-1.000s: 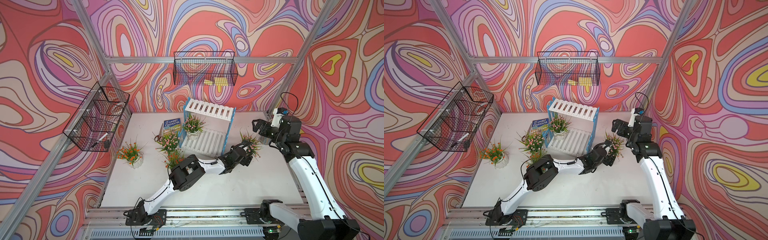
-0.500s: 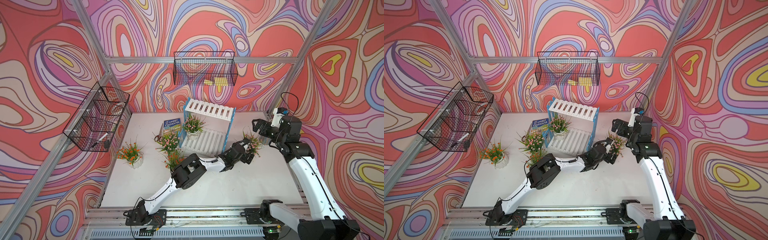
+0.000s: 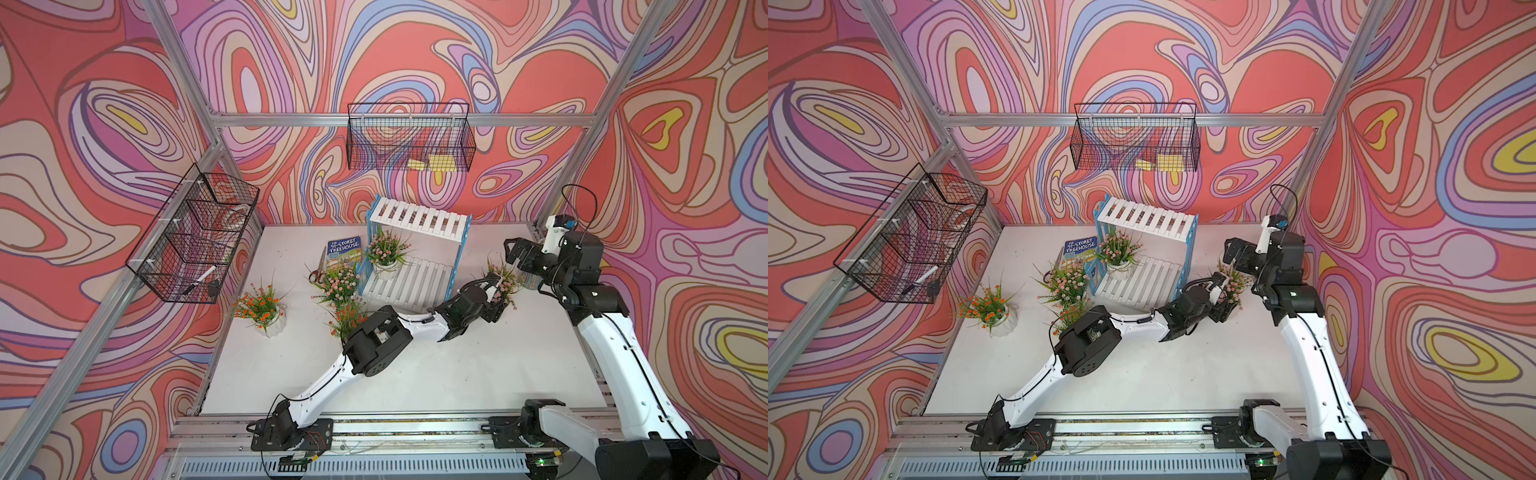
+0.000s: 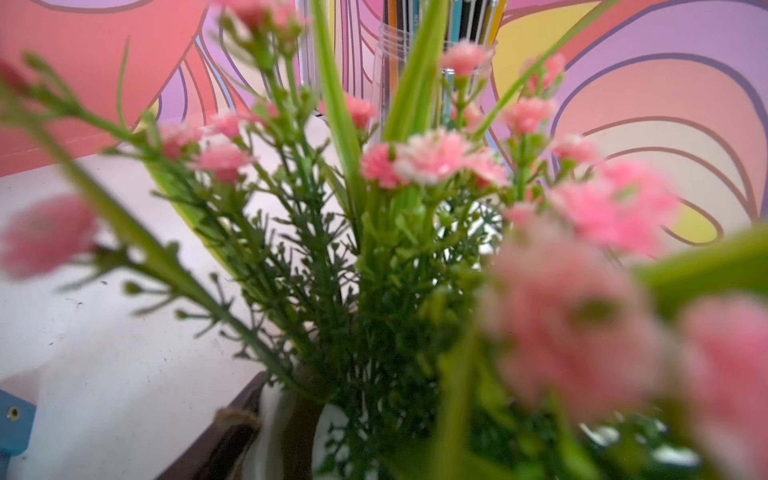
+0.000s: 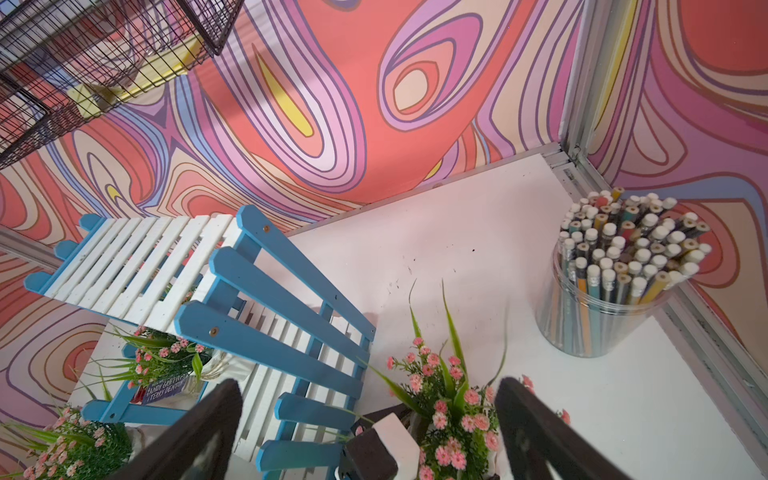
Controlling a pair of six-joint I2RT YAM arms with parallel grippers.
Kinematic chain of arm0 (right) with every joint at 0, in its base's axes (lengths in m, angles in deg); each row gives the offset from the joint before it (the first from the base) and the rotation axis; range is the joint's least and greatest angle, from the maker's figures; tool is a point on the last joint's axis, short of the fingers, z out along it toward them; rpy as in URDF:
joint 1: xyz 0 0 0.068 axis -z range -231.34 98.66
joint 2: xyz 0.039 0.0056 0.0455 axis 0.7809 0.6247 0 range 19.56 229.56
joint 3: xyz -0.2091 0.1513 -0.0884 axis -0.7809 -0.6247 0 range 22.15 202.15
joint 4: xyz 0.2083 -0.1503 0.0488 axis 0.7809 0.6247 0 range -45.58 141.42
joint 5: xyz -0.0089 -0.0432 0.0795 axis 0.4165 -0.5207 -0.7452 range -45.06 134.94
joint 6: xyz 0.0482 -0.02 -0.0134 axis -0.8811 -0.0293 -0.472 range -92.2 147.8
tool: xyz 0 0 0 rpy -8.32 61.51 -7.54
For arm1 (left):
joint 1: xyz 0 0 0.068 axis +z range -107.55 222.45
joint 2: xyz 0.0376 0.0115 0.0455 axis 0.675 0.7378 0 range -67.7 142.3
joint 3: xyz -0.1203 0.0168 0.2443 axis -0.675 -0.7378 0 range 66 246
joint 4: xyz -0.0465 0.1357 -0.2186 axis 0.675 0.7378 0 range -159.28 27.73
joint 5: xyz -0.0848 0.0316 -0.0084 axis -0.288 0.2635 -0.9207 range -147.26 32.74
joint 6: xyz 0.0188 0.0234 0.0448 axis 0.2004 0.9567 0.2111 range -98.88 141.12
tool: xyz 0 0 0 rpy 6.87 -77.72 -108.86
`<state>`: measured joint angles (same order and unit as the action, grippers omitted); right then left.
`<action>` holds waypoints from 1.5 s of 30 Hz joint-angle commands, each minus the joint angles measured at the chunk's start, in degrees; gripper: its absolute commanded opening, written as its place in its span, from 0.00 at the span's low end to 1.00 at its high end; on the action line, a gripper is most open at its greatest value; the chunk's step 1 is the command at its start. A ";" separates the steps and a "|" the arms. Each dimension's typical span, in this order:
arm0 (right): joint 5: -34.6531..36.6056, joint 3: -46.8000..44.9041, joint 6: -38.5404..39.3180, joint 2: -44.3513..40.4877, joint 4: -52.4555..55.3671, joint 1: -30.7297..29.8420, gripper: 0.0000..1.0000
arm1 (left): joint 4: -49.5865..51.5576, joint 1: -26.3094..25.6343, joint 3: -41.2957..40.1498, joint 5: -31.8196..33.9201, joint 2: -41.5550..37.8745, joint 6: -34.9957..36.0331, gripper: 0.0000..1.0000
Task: Place the baby's breath potted plants on the rack by color
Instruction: Pick up the baby's breath potted plant from the center of the board, then place the baby's breath potted plant on the rack.
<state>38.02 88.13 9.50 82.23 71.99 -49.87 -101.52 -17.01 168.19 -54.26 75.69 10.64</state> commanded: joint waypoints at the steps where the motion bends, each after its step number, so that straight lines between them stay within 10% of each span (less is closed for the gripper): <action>1: 0.32 0.16 0.16 -1.22 -1.10 0.25 0.98 | -1.52 -0.04 -4.56 -1.78 -3.57 -0.16 0.63; 14: 7.55 3.02 1.47 -4.06 0.28 0.24 0.98 | -0.30 -3.69 -23.40 -3.03 -20.11 1.38 0.59; 30: 7.09 0.56 -0.21 -4.56 -2.15 0.24 0.98 | 8.80 -14.29 -49.23 11.27 -53.90 -1.82 0.57; 45: 5.46 -0.55 -1.14 -3.62 -3.67 0.22 0.98 | 12.79 -4.20 -51.81 22.10 -63.37 0.81 0.57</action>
<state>43.99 88.13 8.63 78.54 69.48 -49.87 -84.06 -24.03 113.90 -34.72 10.90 10.18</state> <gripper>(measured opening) 0.983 0.826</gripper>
